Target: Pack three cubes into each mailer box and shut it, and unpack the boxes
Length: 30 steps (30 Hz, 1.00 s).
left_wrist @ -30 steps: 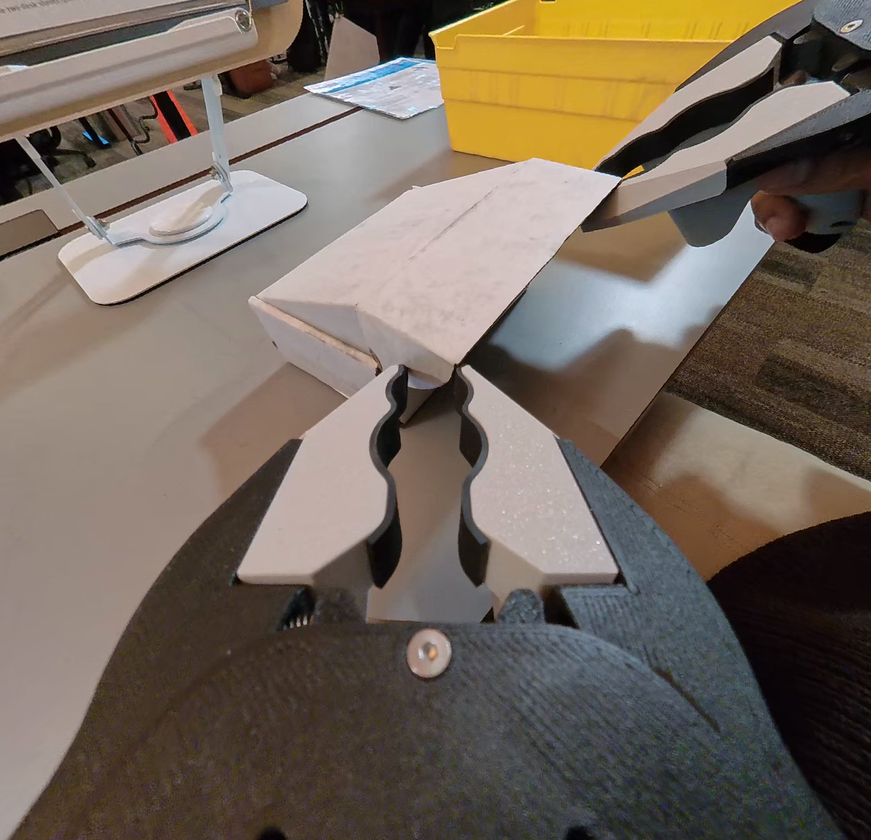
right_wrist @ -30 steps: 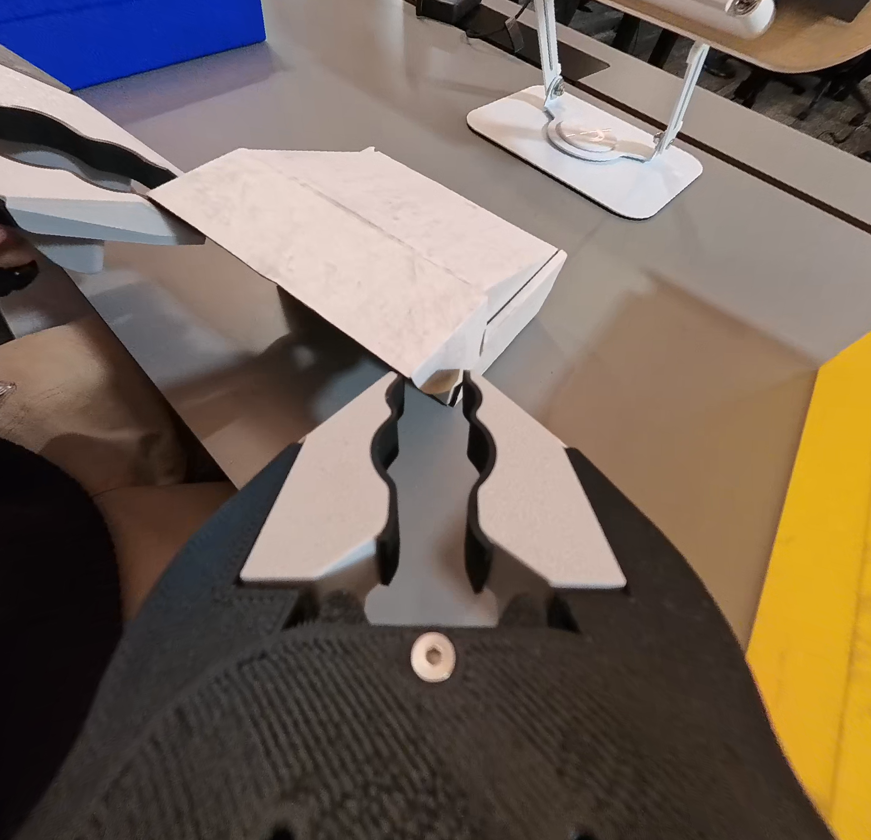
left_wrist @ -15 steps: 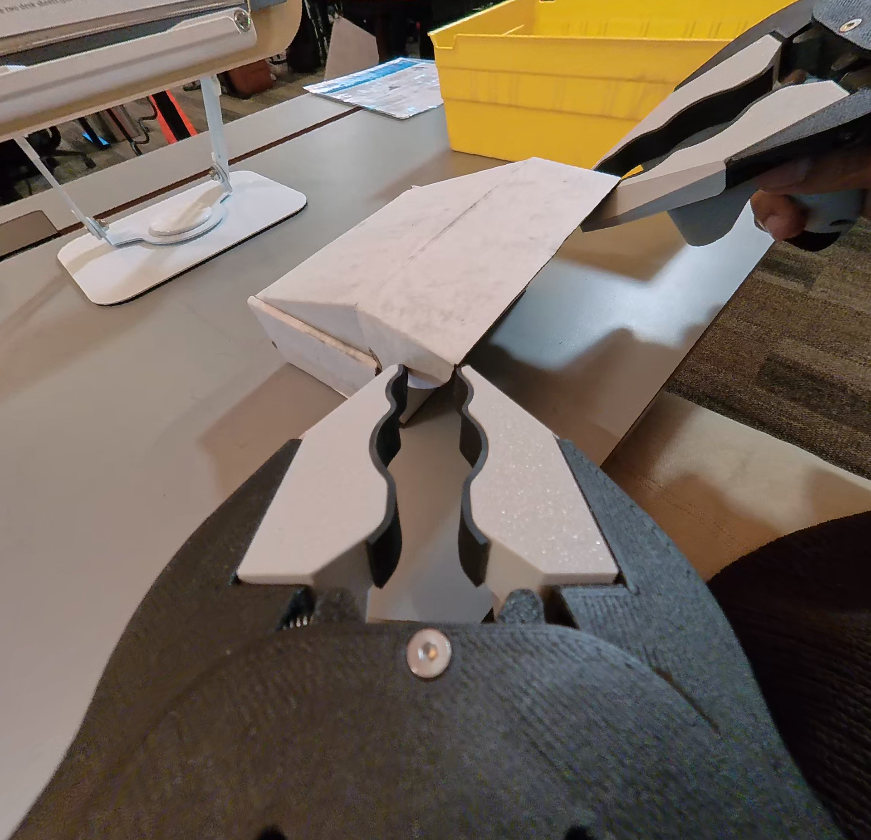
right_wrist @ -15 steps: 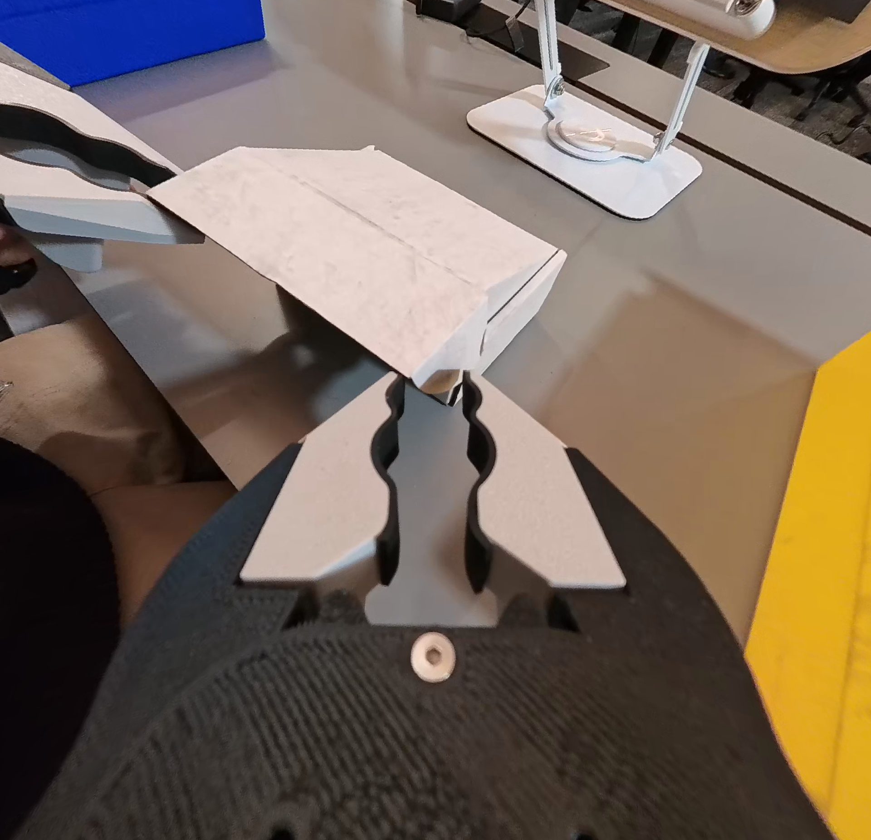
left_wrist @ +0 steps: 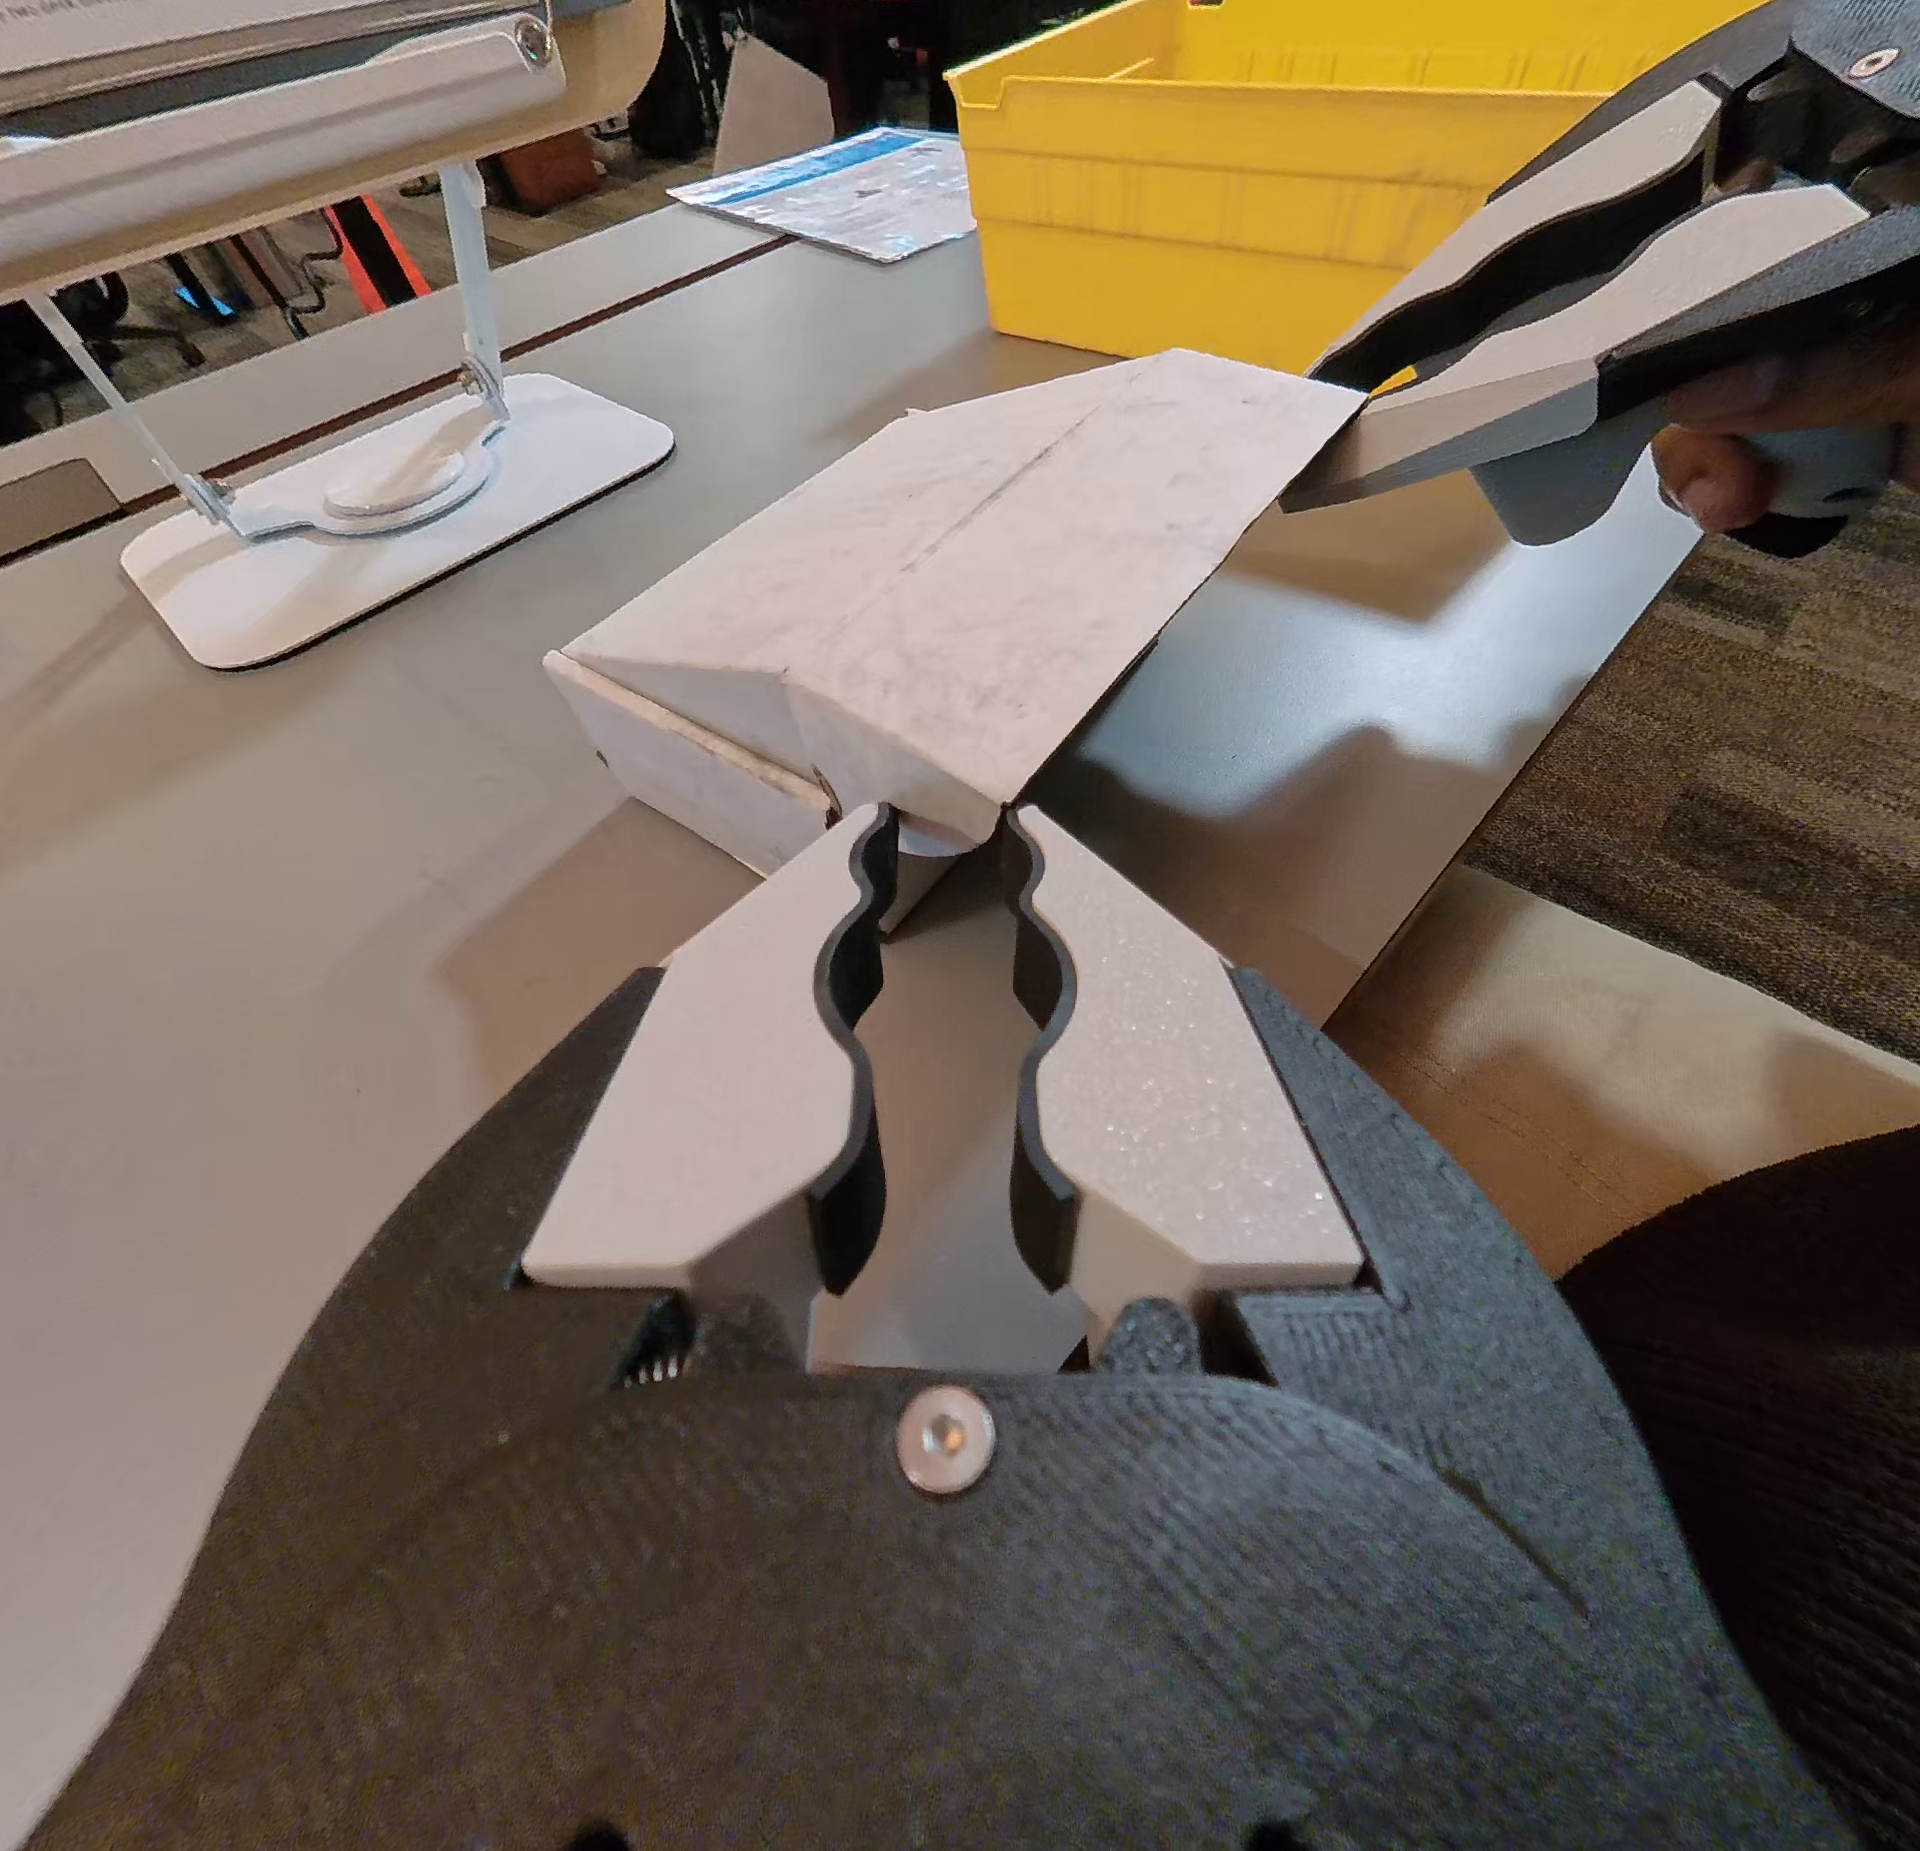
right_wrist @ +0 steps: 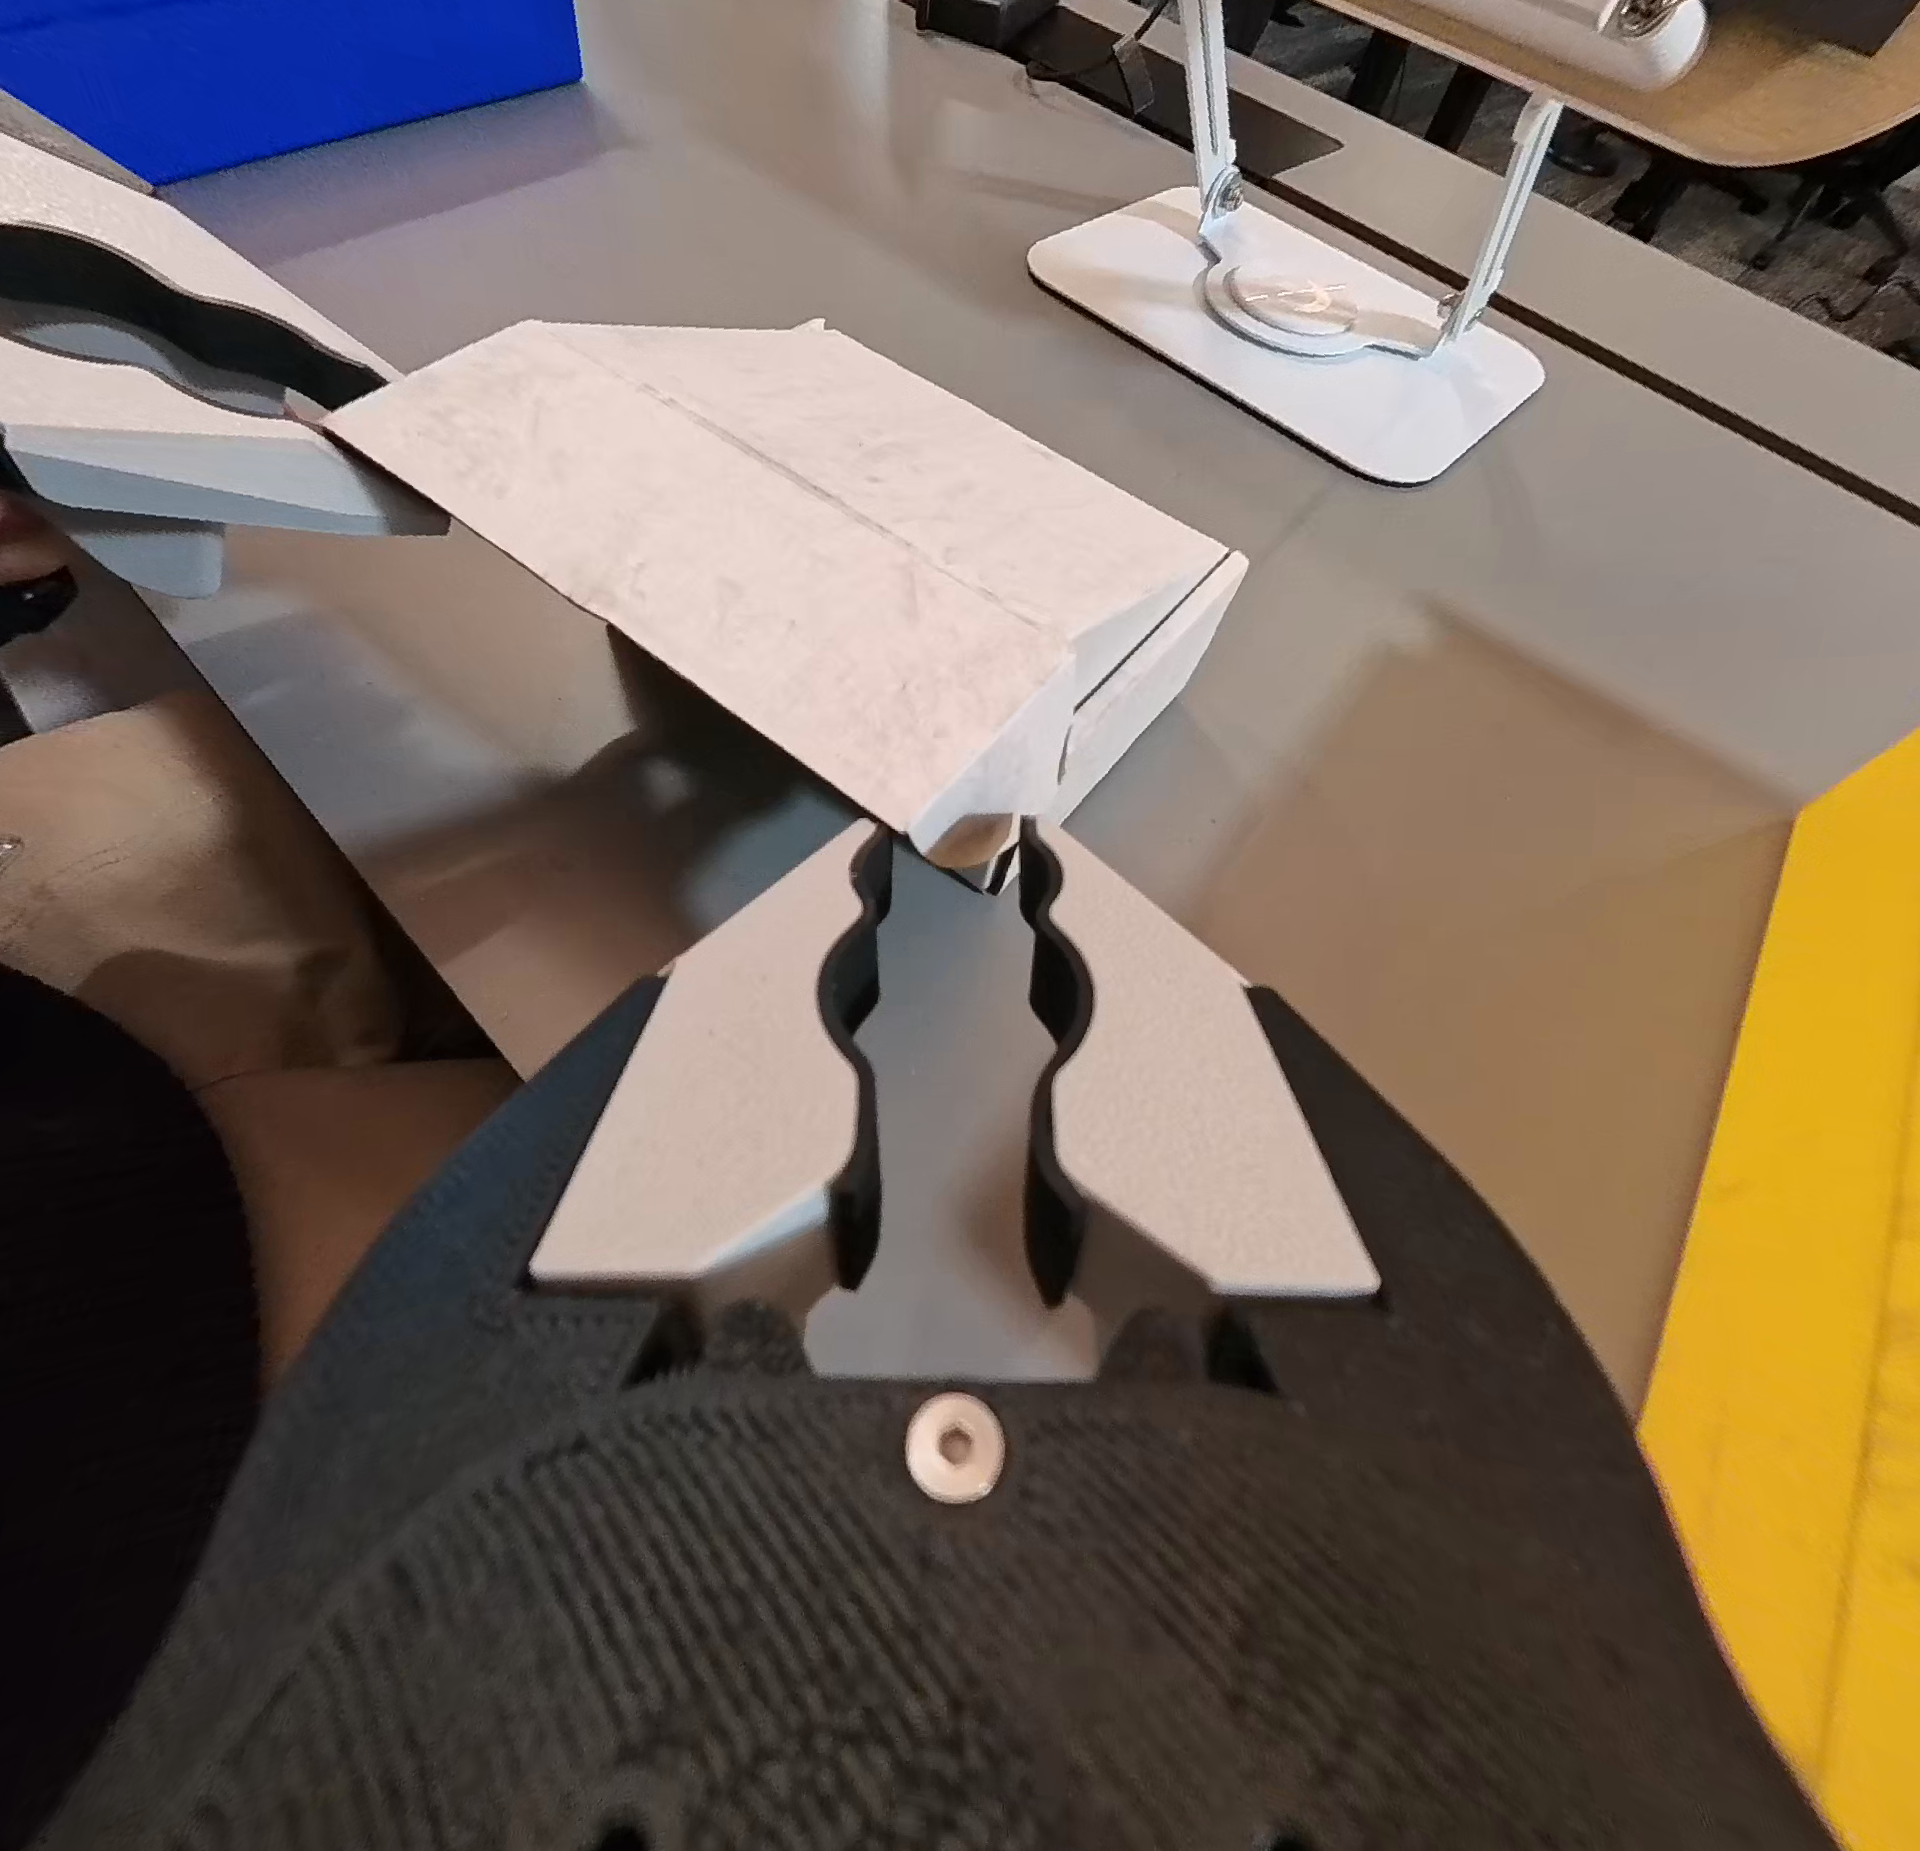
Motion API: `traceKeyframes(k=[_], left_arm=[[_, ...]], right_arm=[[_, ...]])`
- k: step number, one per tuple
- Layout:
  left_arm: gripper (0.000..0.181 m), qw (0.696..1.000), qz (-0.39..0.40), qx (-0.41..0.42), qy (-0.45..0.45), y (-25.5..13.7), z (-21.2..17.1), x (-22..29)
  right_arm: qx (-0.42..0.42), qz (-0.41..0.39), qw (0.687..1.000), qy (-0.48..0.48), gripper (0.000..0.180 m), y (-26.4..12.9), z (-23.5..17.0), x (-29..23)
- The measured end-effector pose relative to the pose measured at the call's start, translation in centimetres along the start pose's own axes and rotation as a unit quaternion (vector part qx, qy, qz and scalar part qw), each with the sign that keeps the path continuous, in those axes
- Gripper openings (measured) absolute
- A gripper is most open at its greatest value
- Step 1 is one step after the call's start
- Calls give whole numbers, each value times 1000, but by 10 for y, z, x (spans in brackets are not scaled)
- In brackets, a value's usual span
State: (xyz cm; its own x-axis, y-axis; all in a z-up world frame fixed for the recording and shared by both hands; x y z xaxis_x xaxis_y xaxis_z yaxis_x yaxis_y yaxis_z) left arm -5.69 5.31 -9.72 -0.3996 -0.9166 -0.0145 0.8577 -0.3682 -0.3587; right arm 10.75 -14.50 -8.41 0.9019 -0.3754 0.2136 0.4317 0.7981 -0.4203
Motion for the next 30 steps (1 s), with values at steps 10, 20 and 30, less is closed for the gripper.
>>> traceKeyframes(k=[10,20,30], left_arm=[[17,1000,0,1,-1,0,0,0],[17,1000,3,12,4,-1,2,0],[9,1000,5,-1,14,0,1,1]], right_arm=[[2,-6,1000,-7,23,-1,1,1],[21,-29,999,-38,10,-4,5,-2],[6,-29,997,-71,6,-4,4,-7]])
Point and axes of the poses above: each gripper's, where its closed fingertips meet, y out along the fingers, z out of its top, x = y × z across the jaws, the point moved 10 cm from there along -y, back along the fingers, and after that the axes turned 13 degrees about -z, right-handed, at the moved point
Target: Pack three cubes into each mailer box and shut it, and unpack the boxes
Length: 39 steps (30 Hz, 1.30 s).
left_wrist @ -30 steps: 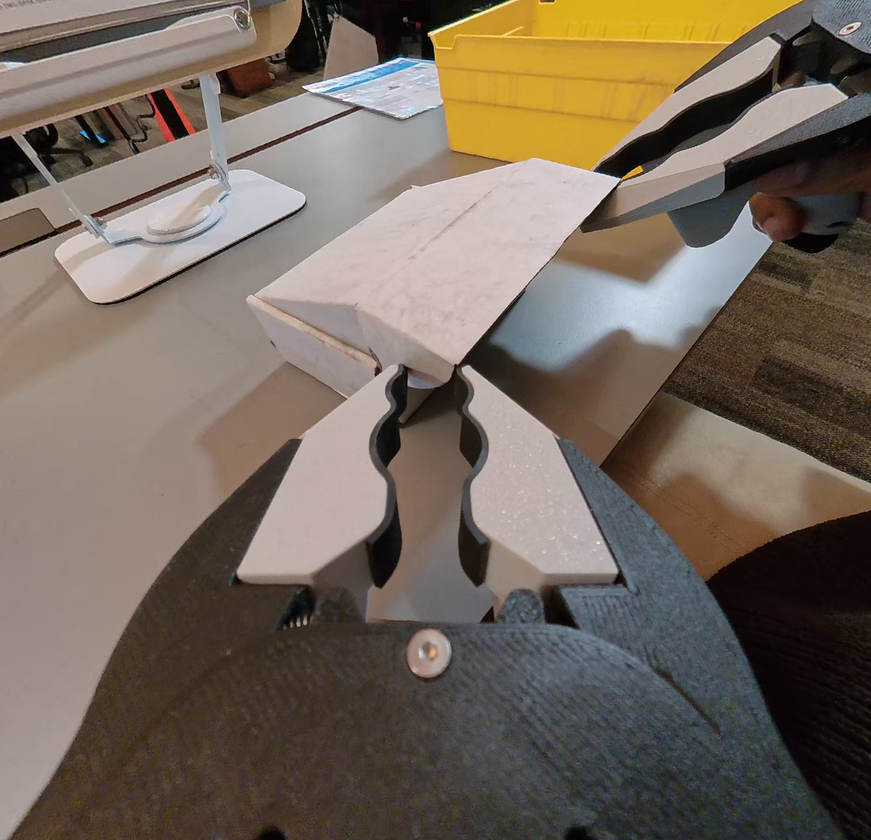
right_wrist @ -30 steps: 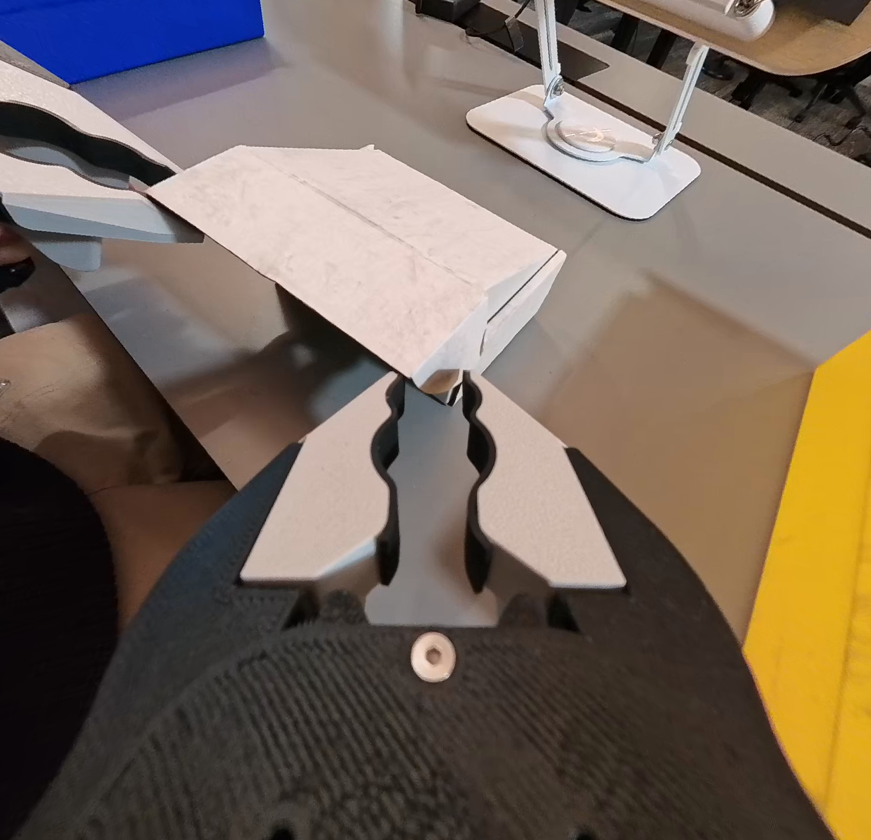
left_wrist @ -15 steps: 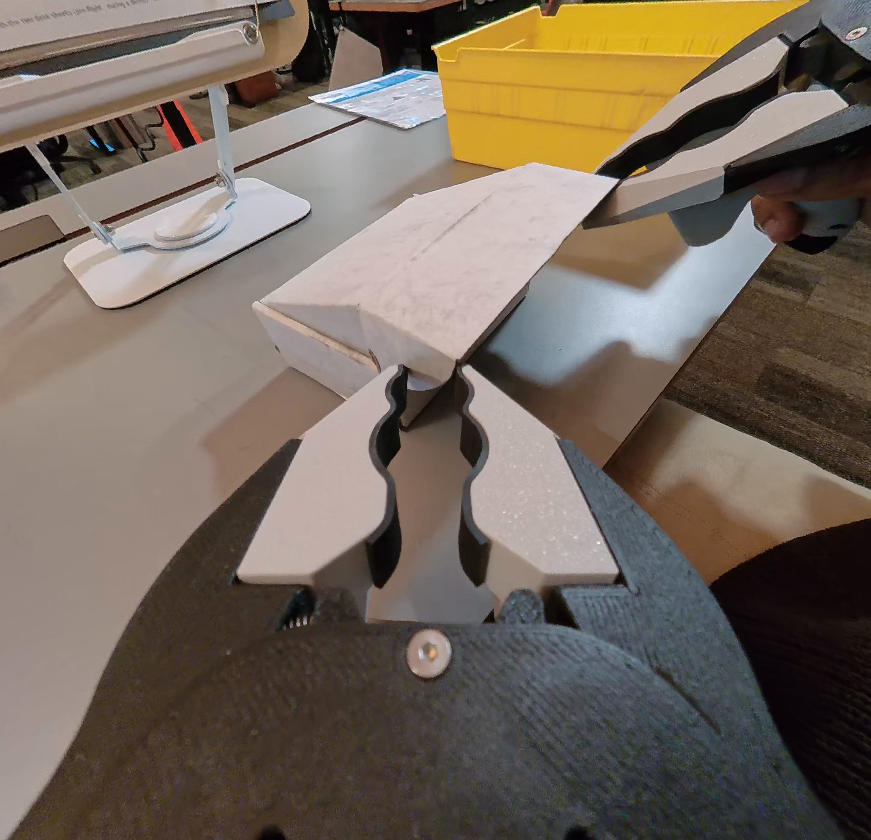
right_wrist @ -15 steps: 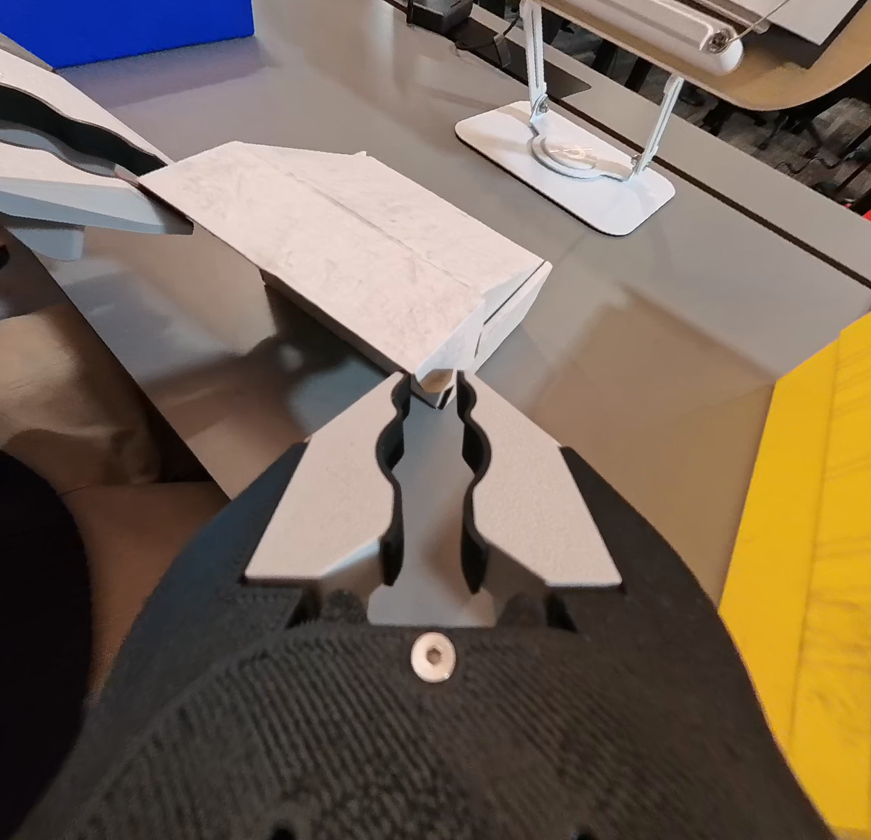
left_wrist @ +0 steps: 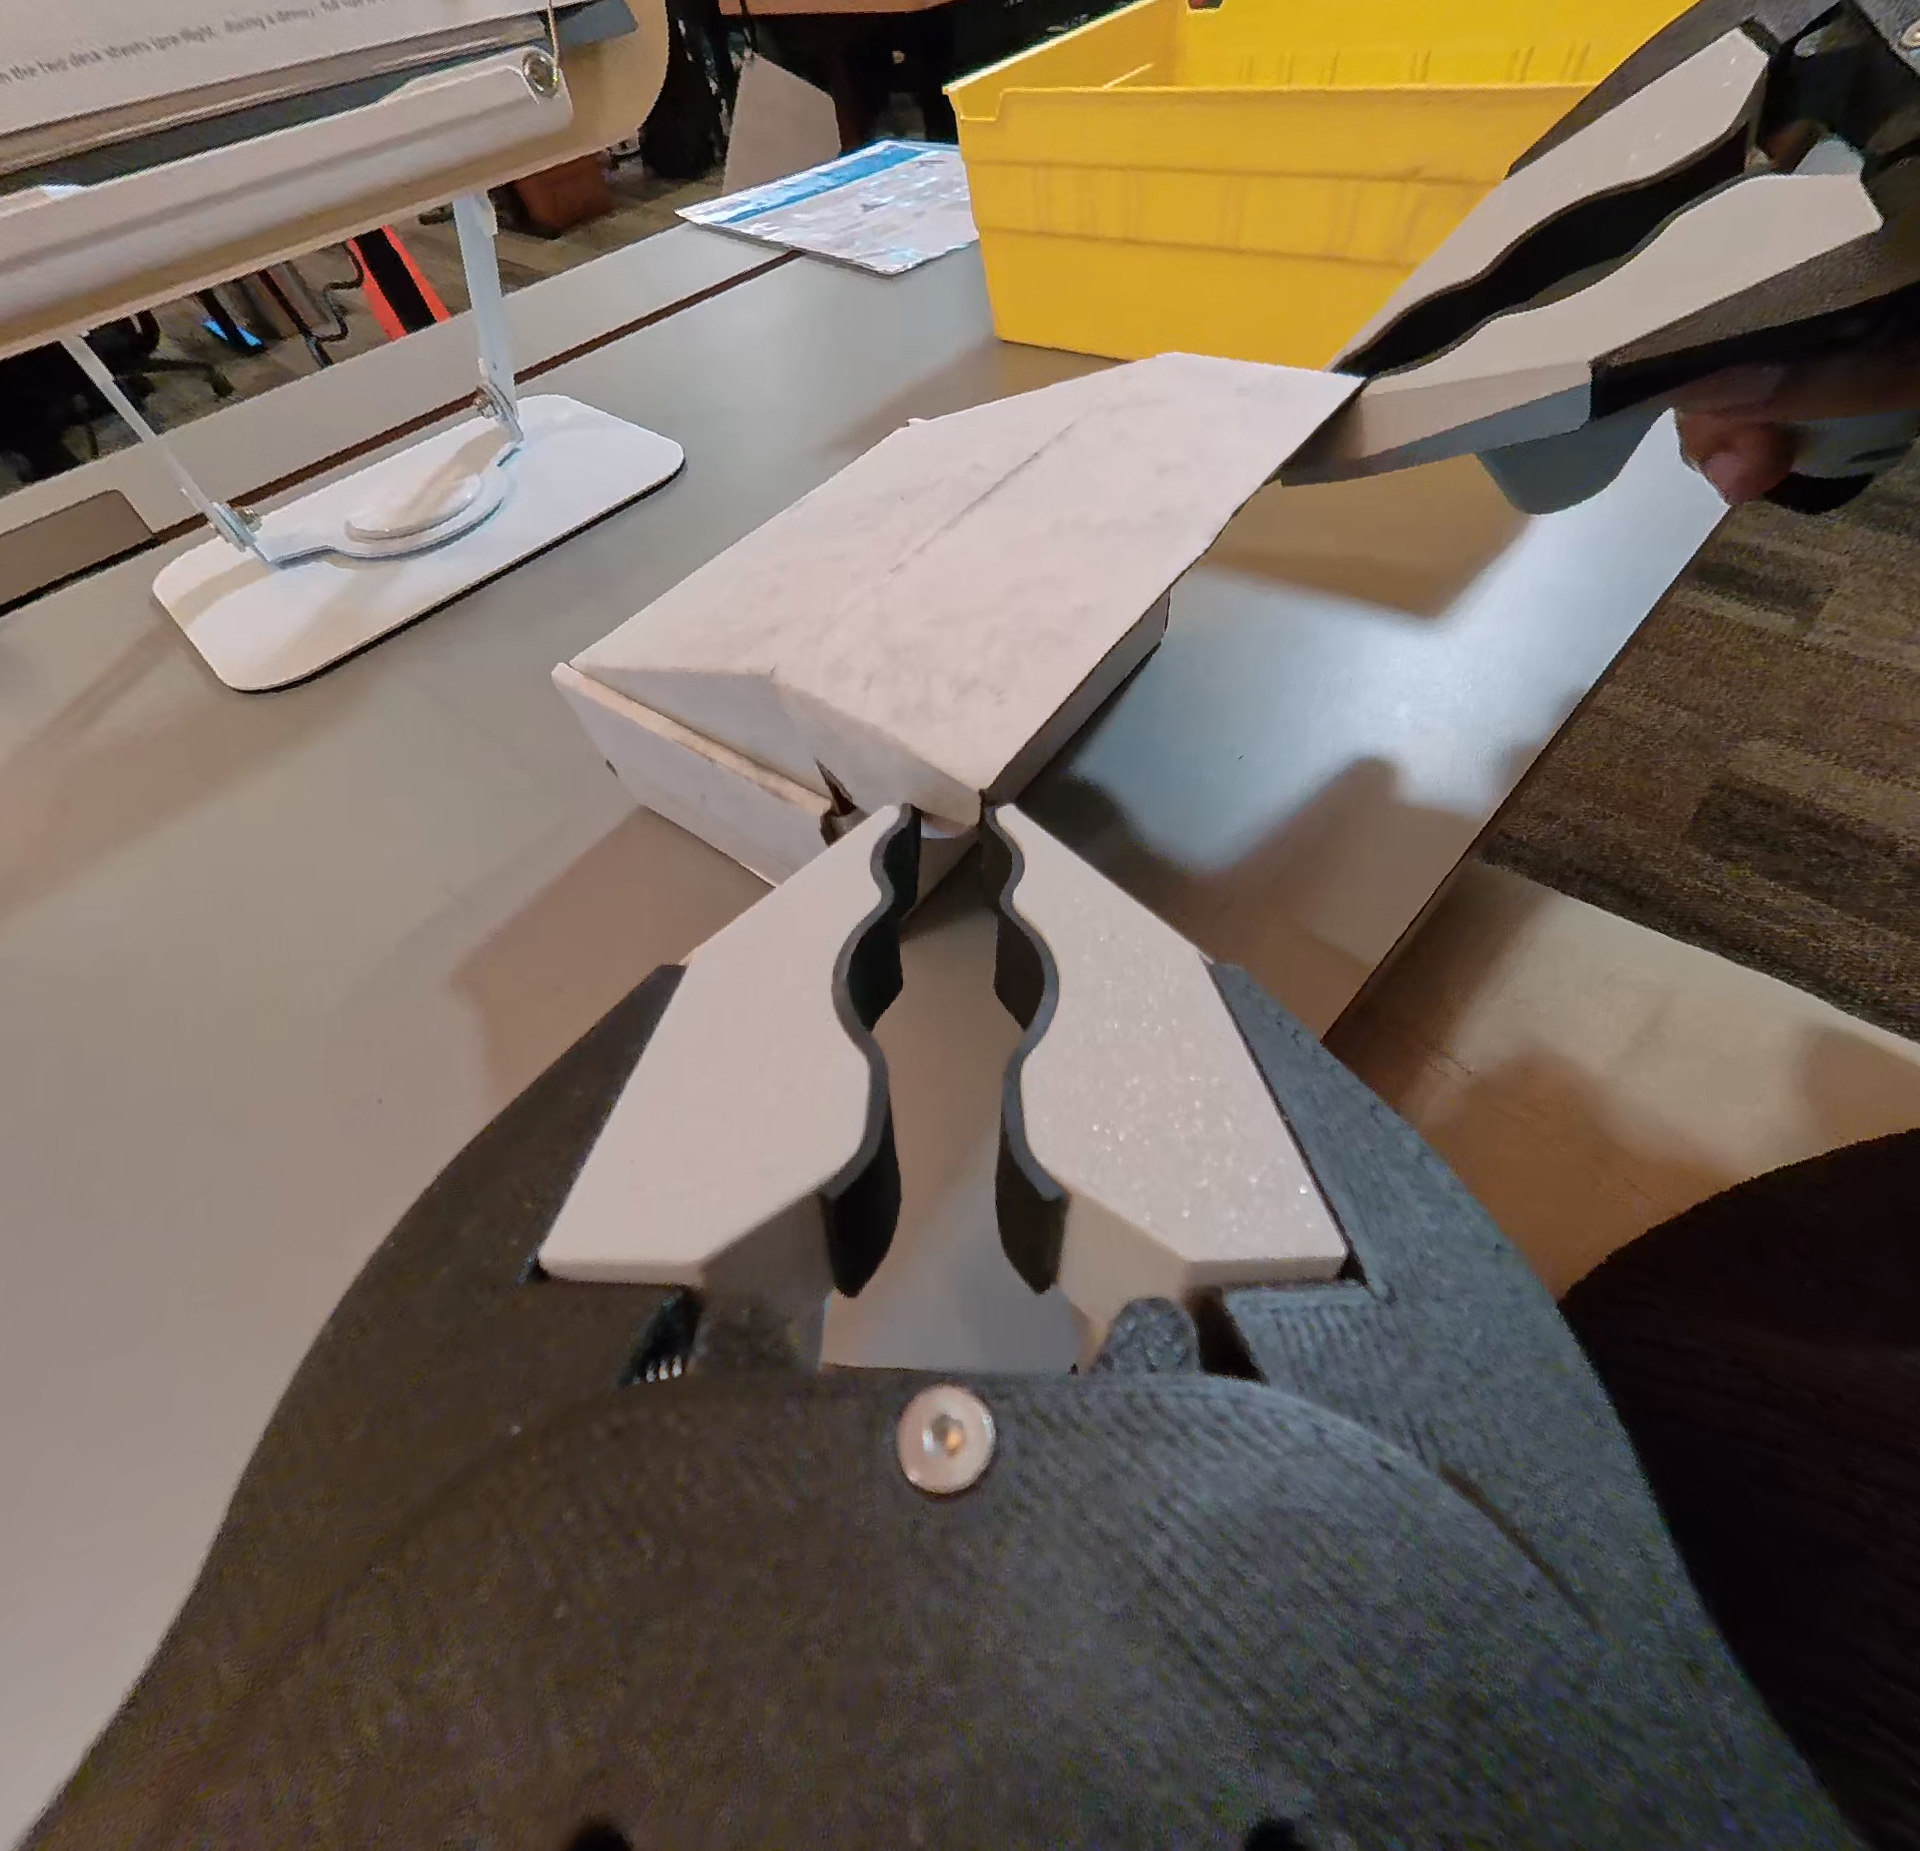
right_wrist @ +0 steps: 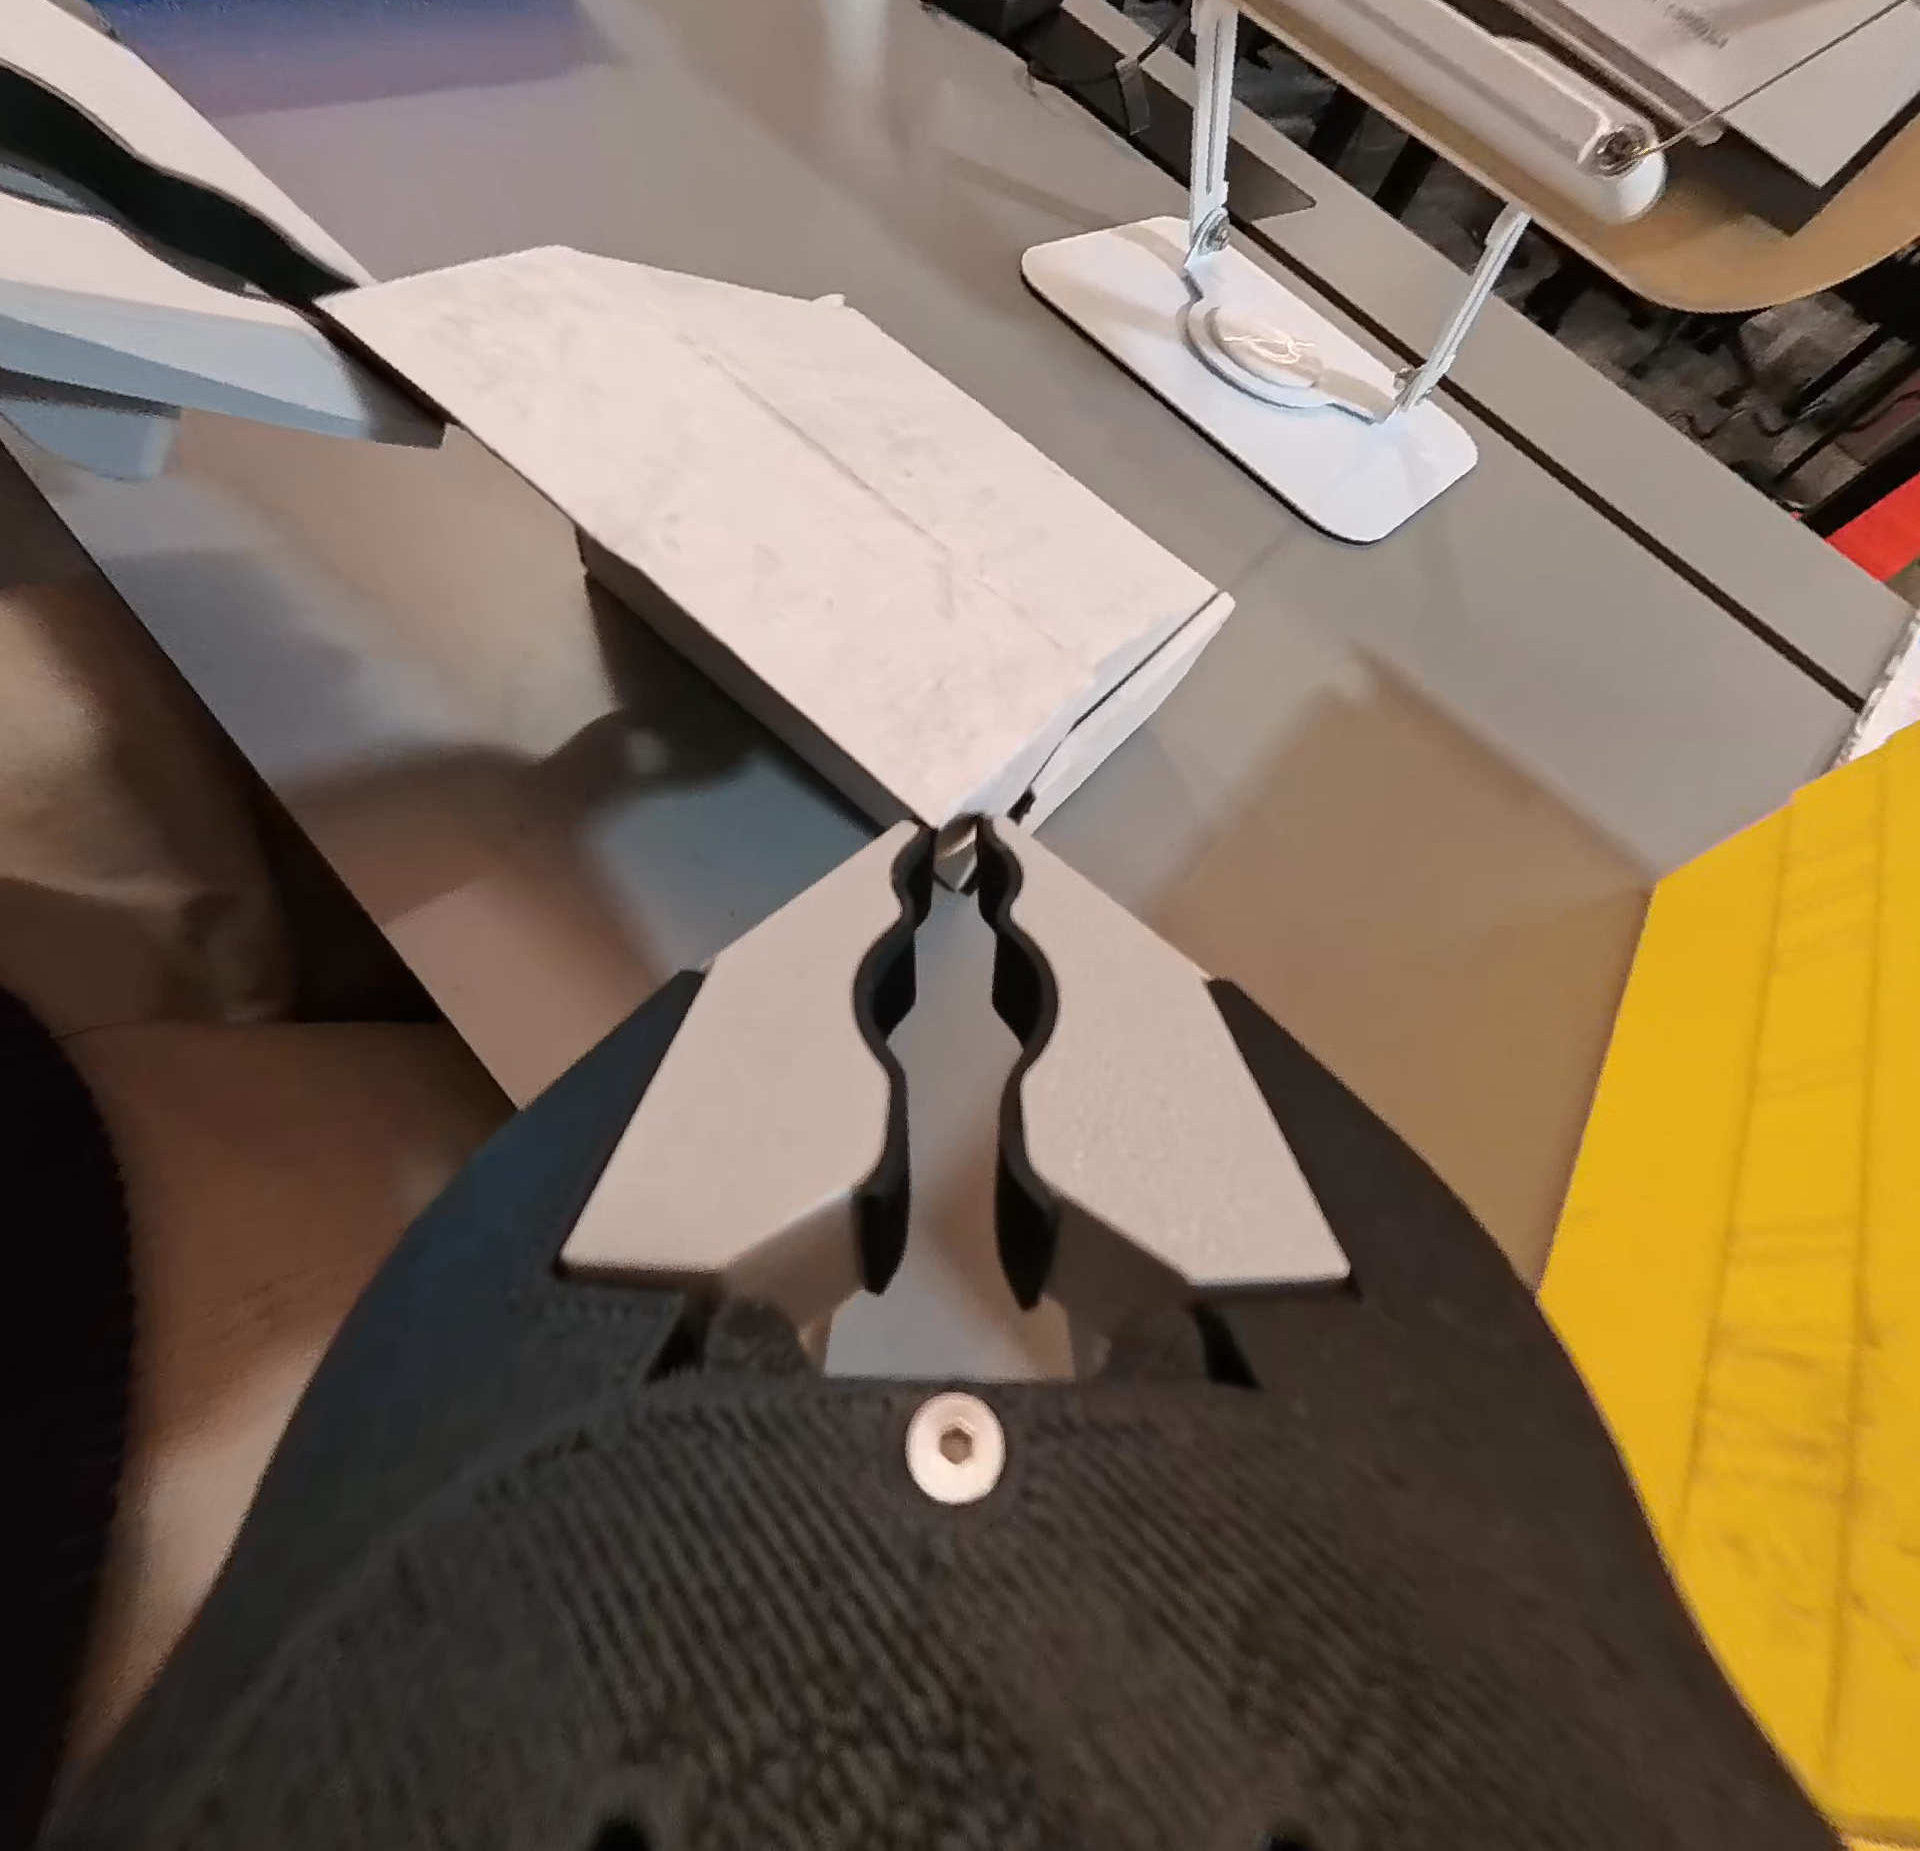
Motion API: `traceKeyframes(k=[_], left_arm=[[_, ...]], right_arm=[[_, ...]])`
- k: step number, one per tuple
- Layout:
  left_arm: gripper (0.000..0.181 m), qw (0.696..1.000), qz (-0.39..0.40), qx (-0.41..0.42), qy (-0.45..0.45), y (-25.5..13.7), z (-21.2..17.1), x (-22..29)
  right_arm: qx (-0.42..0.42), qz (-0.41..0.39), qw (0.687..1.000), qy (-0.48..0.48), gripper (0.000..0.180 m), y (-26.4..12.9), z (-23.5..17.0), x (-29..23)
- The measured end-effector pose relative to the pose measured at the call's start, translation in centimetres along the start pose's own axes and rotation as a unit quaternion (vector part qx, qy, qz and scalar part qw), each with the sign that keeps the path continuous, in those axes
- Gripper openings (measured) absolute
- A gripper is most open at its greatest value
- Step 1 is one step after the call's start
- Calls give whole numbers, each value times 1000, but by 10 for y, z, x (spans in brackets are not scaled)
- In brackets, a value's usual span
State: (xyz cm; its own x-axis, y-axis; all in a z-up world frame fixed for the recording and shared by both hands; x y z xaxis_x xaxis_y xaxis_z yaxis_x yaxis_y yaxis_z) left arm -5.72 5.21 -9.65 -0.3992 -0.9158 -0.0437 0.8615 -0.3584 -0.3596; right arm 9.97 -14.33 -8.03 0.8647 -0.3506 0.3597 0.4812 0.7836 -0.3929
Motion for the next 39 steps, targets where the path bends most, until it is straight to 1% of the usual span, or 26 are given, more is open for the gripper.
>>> traceKeyframes(k=[5,10,15,17,21,31,35,39], left_arm=[[4,1000,0,-21,-3,2,-4,-1],[4,999,-3,-29,-25,4,-6,-3],[27,999,11,-26,-29,3,-6,-6],[32,1000,14,-12,-25,2,-3,-5],[21,1000,19,9,-8,-1,0,-4],[15,1000,23,10,2,-2,0,-6],[14,999,27,-16,10,2,-4,-7],[14,999,22,-40,10,6,-9,-7]], right_arm=[[-26,20,999,2,6,3,-3,-4],[-33,27,999,13,5,3,-3,-3],[-34,21,999,5,4,3,-2,-4],[-34,17,999,0,4,3,-2,-4],[-34,20,999,-2,4,1,0,-5],[-52,63,995,56,4,-2,4,-4],[-79,93,990,75,0,4,-4,-8],[-82,79,991,67,0,8,-9,-8]])
Point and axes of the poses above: each gripper's, where its closed fingertips meet, y out along the fingers, z out of its top, x = y × z across the jaws, the point moved 10 cm from there along -y, back along the fingers, and after that the axes turned 13 degrees about -z, right-handed, at the moved point
